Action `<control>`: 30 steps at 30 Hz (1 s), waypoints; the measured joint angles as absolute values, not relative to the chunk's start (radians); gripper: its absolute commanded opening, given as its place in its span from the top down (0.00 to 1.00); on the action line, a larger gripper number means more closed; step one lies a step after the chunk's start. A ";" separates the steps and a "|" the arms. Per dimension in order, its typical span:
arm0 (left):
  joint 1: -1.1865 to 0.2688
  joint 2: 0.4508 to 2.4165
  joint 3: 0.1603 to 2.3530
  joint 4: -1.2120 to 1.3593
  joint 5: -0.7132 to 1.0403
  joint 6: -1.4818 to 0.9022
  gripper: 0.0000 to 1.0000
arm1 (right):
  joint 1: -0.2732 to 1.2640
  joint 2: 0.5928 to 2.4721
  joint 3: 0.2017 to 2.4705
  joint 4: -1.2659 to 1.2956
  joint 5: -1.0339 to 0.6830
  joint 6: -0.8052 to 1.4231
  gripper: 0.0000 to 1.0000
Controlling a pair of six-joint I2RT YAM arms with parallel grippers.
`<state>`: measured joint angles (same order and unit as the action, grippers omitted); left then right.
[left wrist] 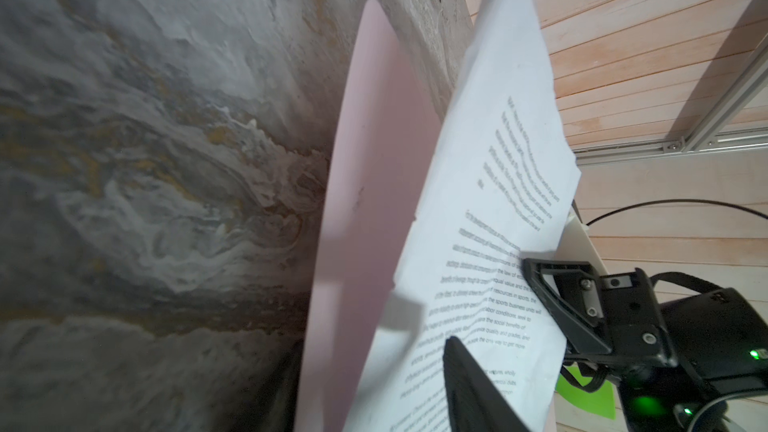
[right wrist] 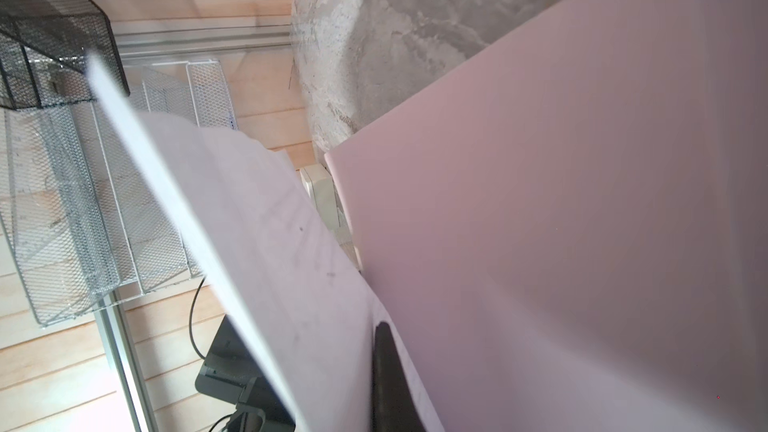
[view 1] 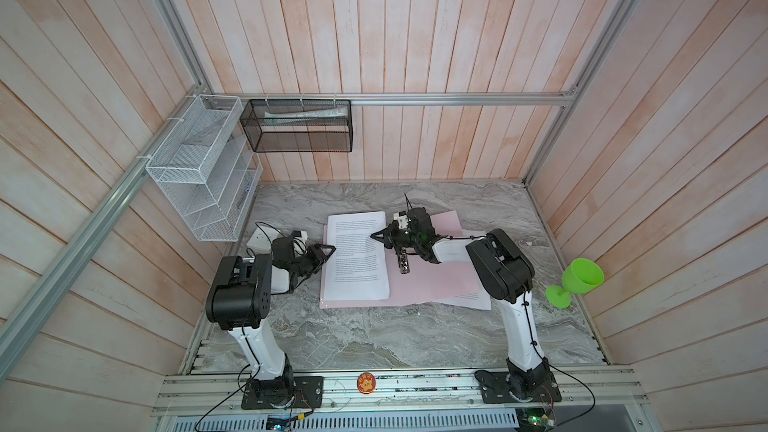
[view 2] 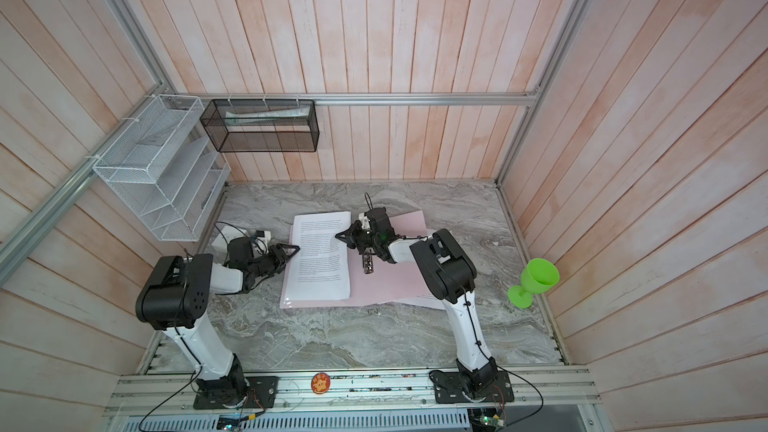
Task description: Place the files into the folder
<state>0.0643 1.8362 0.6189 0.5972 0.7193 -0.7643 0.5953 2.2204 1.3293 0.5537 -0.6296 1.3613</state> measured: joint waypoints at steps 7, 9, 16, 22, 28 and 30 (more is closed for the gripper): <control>0.062 1.836 0.619 0.598 0.717 -0.764 0.46 | 0.607 2.247 1.393 0.529 -0.657 1.321 1.00; 0.062 1.836 0.619 0.598 0.717 -0.764 0.46 | 0.608 2.252 1.394 0.515 -0.657 1.316 1.00; 0.060 1.836 0.619 0.599 0.714 -0.764 0.45 | 0.614 2.261 1.393 0.485 -0.663 1.308 1.00; 0.056 1.834 0.619 0.599 0.705 -0.764 0.45 | 0.625 2.261 1.385 0.472 -0.669 1.303 1.00; 0.053 1.832 0.619 0.598 0.699 -0.765 0.48 | 0.633 2.261 1.351 0.466 -0.674 1.280 1.00; 0.052 1.831 0.619 0.591 0.698 -0.766 0.58 | 0.633 2.261 1.338 0.448 -0.673 1.264 1.00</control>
